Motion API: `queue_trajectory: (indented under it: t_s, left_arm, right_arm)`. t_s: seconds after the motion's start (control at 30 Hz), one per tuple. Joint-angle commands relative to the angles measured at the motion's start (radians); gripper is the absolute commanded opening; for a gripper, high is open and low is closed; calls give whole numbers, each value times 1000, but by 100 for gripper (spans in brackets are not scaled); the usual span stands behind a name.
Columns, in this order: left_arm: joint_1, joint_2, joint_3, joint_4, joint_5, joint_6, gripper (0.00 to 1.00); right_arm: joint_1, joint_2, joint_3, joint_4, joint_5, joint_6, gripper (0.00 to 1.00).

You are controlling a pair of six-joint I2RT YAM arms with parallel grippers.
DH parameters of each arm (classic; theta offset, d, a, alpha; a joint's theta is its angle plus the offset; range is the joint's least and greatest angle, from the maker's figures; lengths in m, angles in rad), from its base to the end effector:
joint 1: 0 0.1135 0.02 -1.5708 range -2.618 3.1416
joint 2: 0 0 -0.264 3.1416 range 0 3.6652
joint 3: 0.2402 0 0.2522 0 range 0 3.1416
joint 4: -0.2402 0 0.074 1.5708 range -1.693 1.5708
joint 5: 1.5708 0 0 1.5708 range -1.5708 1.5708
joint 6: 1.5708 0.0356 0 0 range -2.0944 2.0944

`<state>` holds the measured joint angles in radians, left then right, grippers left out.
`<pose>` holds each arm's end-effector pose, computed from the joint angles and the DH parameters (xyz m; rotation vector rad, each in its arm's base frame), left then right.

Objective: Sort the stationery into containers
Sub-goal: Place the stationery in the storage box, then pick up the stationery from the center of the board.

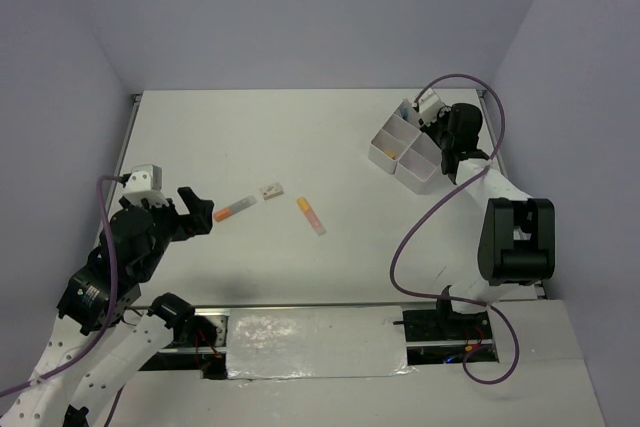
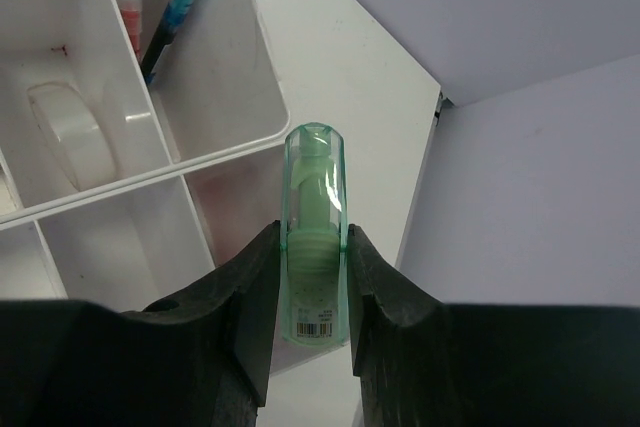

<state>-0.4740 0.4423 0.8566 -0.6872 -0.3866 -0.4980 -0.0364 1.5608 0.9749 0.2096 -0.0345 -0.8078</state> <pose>0.0813 -0.0266 0.3512 -0.2913 1.8123 -0.3291 0.3564 -0.0118 0.2518 -0.7677 1.8288 -0.5214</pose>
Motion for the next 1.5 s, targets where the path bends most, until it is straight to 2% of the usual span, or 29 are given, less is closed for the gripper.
queue_trajectory:
  t_s: [0.0, 0.2, 0.27, 0.4, 0.43, 0.57, 0.7, 0.93, 1.0, 1.03, 1.07, 1.1, 1.13, 1.17, 1.2, 1.23, 1.27, 1.37, 1.4, 1.47]
  left_arm:
    - [-6, -8, 4, 41, 5, 19, 99]
    - [-8, -17, 4, 41, 2, 18, 99]
    - [-9, -19, 2, 46, 8, 22, 99]
    - [-12, -14, 5, 41, 8, 22, 99]
    - [-14, -14, 4, 43, 9, 21, 99]
    - [-18, -17, 4, 43, 6, 22, 99]
    - [-23, -22, 4, 41, 3, 21, 99]
    - [-32, -25, 2, 40, -6, 16, 99]
    - [-32, -25, 4, 40, -6, 16, 99]
    - [-32, -22, 5, 40, -8, 16, 99]
    - [-32, -14, 5, 38, -14, 13, 99]
    - [-32, -8, 9, 31, -37, 0, 99]
    - [-32, -2, 12, 12, -58, -10, 99]
    - [-32, 19, 16, 0, -83, -22, 99]
    - [-32, 33, 27, -15, -134, -48, 99]
    - [-32, 44, 32, -29, -159, -62, 99]
    - [-31, 68, 35, -53, -181, -86, 99]
    - [-11, 121, 50, -87, -239, -111, 99]
    - [3, 131, 53, -87, -233, -109, 99]
    - [49, 151, 52, -74, -203, -94, 99]
  right_arm:
    - [-5, -36, 5, 48, -4, 22, 21]
    - [-7, -38, -13, 56, -33, 35, 24]
    - [-7, -25, -7, 44, -28, 36, 33]
    - [-5, -22, -12, 48, -34, 39, 35]
    - [-5, -22, -10, 47, -31, 38, 41]
    - [-5, -27, -18, 50, -34, 33, 43]
    - [-7, -24, -15, 40, -42, 38, 50]
    - [32, -68, 16, 39, -65, 87, 50]
    - [94, -81, 74, 1, -22, 214, 51]
    - [125, -76, 172, -98, 49, 279, 51]
    - [180, -56, 233, -172, 94, 440, 51]
    - [208, -41, 289, -256, 129, 526, 51]
    - [237, -28, 376, -395, 140, 589, 51]
    - [294, -18, 393, -441, 121, 686, 55]
    - [326, -21, 396, -475, 87, 717, 68]
    - [366, -22, 378, -495, 64, 739, 99]
    - [450, -27, 363, -515, 73, 787, 100]
    - [571, -31, 291, -500, 163, 912, 100]
    - [645, -31, 256, -486, 194, 950, 100]
    - [714, -15, 222, -434, 211, 1018, 100]
